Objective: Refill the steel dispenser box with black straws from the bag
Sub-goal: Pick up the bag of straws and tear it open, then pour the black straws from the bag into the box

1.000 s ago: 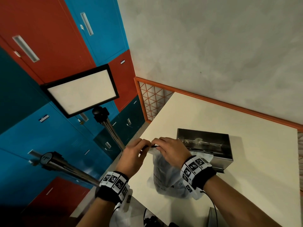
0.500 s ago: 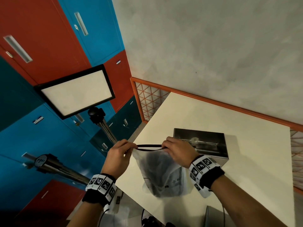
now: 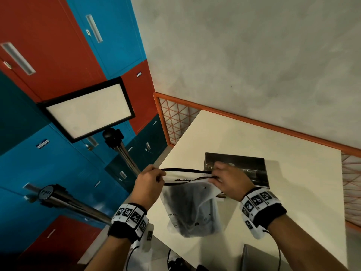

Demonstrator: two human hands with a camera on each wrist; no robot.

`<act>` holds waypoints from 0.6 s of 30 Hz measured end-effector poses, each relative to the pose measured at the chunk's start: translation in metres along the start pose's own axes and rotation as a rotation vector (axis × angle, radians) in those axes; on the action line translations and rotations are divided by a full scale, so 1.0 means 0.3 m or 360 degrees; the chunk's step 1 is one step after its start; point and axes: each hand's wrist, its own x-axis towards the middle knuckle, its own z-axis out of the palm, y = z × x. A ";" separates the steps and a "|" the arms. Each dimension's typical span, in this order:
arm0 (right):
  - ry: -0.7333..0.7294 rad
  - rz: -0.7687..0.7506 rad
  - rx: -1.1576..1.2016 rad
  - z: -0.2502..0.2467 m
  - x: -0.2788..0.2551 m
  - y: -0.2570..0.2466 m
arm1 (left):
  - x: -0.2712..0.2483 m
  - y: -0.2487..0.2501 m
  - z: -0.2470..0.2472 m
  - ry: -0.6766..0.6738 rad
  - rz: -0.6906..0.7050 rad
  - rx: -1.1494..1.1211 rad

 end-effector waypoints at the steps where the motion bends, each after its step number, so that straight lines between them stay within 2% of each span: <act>1: 0.0017 0.0059 0.0004 -0.007 -0.015 0.024 | -0.004 0.000 -0.007 0.0017 -0.0038 -0.0012; 4: 0.0074 0.0122 0.0025 -0.027 -0.048 0.048 | -0.018 0.026 -0.017 0.0021 0.0012 -0.0055; 8: 0.0359 0.0236 0.0231 -0.066 -0.055 0.000 | -0.025 0.083 -0.017 0.0030 0.0140 -0.0165; 9: 0.0340 0.0306 0.0170 -0.067 -0.048 -0.004 | -0.024 0.089 -0.014 0.0017 0.0110 -0.0192; 11: 0.0134 0.0472 0.0088 -0.050 -0.036 -0.020 | -0.026 0.088 0.003 -0.0071 0.0040 -0.0227; 14: -0.0140 0.0640 0.0267 0.006 -0.030 -0.039 | -0.041 0.061 0.044 -0.0235 -0.0027 -0.0229; 18: -0.0168 0.0715 0.0546 0.063 -0.036 -0.047 | -0.056 0.018 0.068 -0.0264 -0.0165 -0.0255</act>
